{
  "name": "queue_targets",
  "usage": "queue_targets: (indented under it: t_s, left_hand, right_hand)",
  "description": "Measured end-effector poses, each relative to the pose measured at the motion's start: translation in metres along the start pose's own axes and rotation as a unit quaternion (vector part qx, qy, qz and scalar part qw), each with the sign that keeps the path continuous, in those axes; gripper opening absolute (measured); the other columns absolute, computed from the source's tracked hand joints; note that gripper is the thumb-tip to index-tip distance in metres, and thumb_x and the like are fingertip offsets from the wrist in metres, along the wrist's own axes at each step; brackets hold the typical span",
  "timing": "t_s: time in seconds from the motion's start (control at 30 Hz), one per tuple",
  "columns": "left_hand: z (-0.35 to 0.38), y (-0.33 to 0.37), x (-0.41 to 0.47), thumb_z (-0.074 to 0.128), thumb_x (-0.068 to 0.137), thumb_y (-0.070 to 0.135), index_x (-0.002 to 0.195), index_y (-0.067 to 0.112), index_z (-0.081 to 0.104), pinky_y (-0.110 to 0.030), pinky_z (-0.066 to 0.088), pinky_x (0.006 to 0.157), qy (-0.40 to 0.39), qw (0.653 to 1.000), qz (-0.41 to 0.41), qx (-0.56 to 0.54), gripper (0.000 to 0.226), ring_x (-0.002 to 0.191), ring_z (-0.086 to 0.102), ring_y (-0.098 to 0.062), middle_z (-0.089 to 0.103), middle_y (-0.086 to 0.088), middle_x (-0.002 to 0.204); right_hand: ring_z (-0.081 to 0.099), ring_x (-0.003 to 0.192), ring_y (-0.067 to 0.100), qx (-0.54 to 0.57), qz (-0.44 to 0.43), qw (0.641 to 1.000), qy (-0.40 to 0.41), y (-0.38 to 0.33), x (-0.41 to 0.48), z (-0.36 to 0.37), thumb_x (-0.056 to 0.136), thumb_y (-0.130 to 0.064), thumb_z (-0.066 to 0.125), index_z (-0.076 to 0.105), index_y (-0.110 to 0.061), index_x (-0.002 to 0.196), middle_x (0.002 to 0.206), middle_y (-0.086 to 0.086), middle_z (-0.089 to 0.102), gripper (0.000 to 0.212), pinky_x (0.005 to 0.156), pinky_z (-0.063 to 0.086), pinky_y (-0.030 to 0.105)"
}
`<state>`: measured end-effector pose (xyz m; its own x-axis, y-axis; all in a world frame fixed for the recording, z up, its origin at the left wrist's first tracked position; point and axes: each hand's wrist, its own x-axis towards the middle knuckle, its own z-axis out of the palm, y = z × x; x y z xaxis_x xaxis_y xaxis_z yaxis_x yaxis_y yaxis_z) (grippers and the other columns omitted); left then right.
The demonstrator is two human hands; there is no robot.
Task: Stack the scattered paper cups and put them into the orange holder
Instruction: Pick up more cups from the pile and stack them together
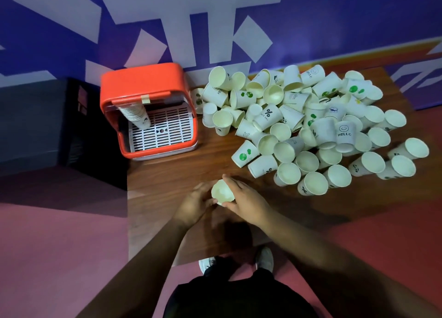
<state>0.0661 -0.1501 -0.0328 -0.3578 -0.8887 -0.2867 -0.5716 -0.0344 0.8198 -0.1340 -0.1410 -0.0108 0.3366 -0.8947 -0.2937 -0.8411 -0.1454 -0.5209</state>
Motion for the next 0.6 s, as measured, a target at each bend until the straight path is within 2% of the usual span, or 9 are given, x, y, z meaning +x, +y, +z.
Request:
queue_targets:
  t_s: [0.1,0.2,0.27,0.4,0.5,0.6]
  left_hand:
    - [0.004,0.004,0.002,0.072,0.089,0.011,0.139,0.026,0.053,-0.027,0.044,0.100,0.006,0.999,0.005,0.032,0.056,0.121,0.055,-0.017,0.056,0.008,0.127]
    - [0.007,0.012,0.003,0.070,0.091,0.019,0.136,0.019,0.057,-0.037,0.047,0.101,0.049,0.997,0.000,0.064,0.047,0.117,0.055,-0.020,0.052,0.004,0.121]
    - [0.009,0.024,0.005,0.069,0.092,0.022,0.133,0.019,0.058,-0.037,0.048,0.100,0.078,0.995,-0.008,0.063,0.043,0.113,0.054,-0.019,0.048,0.006,0.118]
    - [0.027,0.058,0.020,0.065,0.092,0.023,0.130,0.023,0.057,-0.031,0.046,0.097,0.071,0.995,0.025,0.068,0.039,0.113,0.051,-0.014,0.047,0.007,0.120]
    - [0.056,0.091,0.036,0.065,0.093,0.022,0.127,0.019,0.059,-0.025,0.042,0.097,0.061,0.994,0.056,0.066,0.035,0.113,0.051,-0.012,0.051,0.004,0.121]
    - [0.091,0.117,0.056,0.065,0.092,0.020,0.123,0.014,0.061,-0.027,0.047,0.088,0.051,0.993,0.053,0.090,0.032,0.104,0.060,-0.016,0.063,-0.002,0.113]
  right_hand:
    - [0.032,0.143,0.020,0.024,0.005,1.000,0.016,0.004,-0.002,-0.002,0.090,-0.040,0.064,0.021,-0.016,0.154,0.157,0.003,0.032,0.080,0.113,0.030,0.031]
    - [0.036,0.139,0.021,0.061,0.033,0.995,0.075,0.014,-0.013,-0.012,0.090,-0.038,0.064,0.034,-0.012,0.148,0.150,0.006,0.038,0.070,0.112,0.032,0.031]
    - [0.043,0.133,0.024,0.063,0.044,0.987,0.140,0.031,-0.028,-0.021,0.088,-0.034,0.065,0.045,-0.009,0.140,0.141,0.008,0.046,0.061,0.109,0.033,0.030]
    - [0.055,0.112,0.029,0.034,0.104,0.968,0.226,0.088,-0.071,-0.043,0.083,-0.025,0.069,0.057,-0.006,0.121,0.120,0.011,0.054,0.044,0.092,0.051,0.043]
    - [0.057,0.099,0.035,0.012,0.162,0.956,0.243,0.130,-0.097,-0.053,0.077,-0.017,0.072,0.062,-0.002,0.107,0.106,0.016,0.054,0.035,0.084,0.053,0.049]
    - [0.057,0.101,0.039,-0.014,0.204,0.955,0.215,0.159,-0.109,-0.055,0.074,-0.014,0.073,0.064,0.000,0.103,0.107,0.019,0.055,0.033,0.088,0.051,0.048]
